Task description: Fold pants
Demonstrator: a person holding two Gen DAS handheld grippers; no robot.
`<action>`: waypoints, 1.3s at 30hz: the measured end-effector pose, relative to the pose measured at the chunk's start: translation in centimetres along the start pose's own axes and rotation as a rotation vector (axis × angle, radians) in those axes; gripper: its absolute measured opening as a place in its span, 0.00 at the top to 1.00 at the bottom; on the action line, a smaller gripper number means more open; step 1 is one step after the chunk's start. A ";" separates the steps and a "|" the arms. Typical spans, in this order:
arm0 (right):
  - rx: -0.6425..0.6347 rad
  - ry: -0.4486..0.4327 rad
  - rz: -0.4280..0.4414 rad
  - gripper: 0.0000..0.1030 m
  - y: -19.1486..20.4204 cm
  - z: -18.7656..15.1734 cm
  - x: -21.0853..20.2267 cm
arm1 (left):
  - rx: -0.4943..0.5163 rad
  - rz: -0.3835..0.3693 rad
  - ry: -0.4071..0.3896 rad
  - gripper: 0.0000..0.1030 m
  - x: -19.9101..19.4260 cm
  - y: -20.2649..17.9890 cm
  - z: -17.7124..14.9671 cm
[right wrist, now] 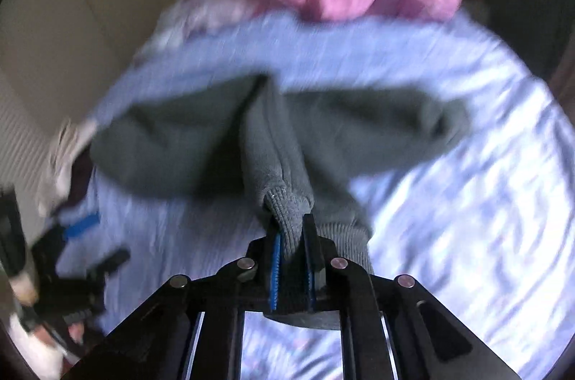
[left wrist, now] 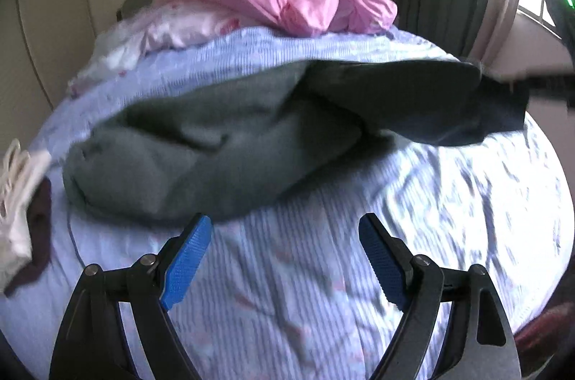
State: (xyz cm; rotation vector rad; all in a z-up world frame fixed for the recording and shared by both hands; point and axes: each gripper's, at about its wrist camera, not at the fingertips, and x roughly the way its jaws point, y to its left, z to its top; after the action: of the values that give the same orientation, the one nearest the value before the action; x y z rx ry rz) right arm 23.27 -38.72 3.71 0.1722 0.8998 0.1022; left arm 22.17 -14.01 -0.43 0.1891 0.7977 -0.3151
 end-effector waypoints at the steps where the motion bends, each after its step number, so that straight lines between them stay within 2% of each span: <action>1: 0.012 -0.018 -0.019 0.89 -0.6 0.9 -0.5 | 0.009 0.008 -0.009 0.18 0.1 -0.2 0.9; 4: 0.043 -0.043 -0.110 0.90 -2.4 5.5 -1.0 | 0.026 0.012 -0.022 0.18 0.8 -0.9 3.3; 7: 0.044 -0.038 -0.217 0.92 -3.7 9.2 0.4 | 0.076 0.030 -0.034 0.18 2.0 -2.3 6.5; 10: 0.112 0.022 -0.266 0.92 -6.7 12.1 2.6 | 0.115 0.039 -0.041 0.18 3.8 -3.8 9.6; 17: 0.260 0.120 -0.373 0.93 -15.9 15.0 8.8 | 0.150 0.032 0.022 0.18 9.5 -6.9 14.4; 22: 0.336 0.162 -0.349 0.92 -19.5 15.6 13.4 | 0.132 0.016 0.098 0.18 13.4 -7.8 15.1; 23: 0.331 0.158 -0.360 0.91 -19.6 15.7 14.0 | 0.131 0.013 0.110 0.18 13.8 -7.8 15.0; 24: 0.322 0.156 -0.383 0.85 -19.6 15.8 14.5 | 0.132 0.012 0.128 0.18 14.4 -7.8 14.8; 25: 0.308 0.164 -0.405 0.73 -19.5 15.9 15.2 | 0.133 0.014 0.134 0.18 14.7 -7.8 14.7; 26: 0.297 0.167 -0.445 0.67 -19.4 15.9 15.5 | 0.133 0.019 0.134 0.18 14.8 -7.8 14.6; 28: 0.287 0.137 -0.491 0.45 -19.3 15.7 15.1 | 0.131 0.034 0.128 0.18 14.7 -7.5 14.5; 31: 0.308 0.053 -0.522 0.42 -19.4 15.7 12.9 | 0.126 0.016 0.112 0.18 13.6 -6.8 14.5; 34: 0.311 -0.030 -0.501 0.42 -17.6 14.6 9.6 | 0.155 0.003 0.070 0.18 11.3 -5.6 14.4; 37: 0.212 -0.094 -0.418 0.42 -13.4 12.5 6.2 | 0.190 0.001 0.034 0.18 8.2 -3.4 13.5; 39: 0.129 -0.140 -0.292 0.42 -9.6 10.3 4.1 | 0.202 0.005 0.024 0.17 6.3 -1.9 12.5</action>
State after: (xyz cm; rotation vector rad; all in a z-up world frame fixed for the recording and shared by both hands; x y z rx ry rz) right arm 34.11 -48.53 5.01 0.1643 0.7833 -0.2377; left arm 34.07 -20.59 3.43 0.3843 0.7887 -0.3893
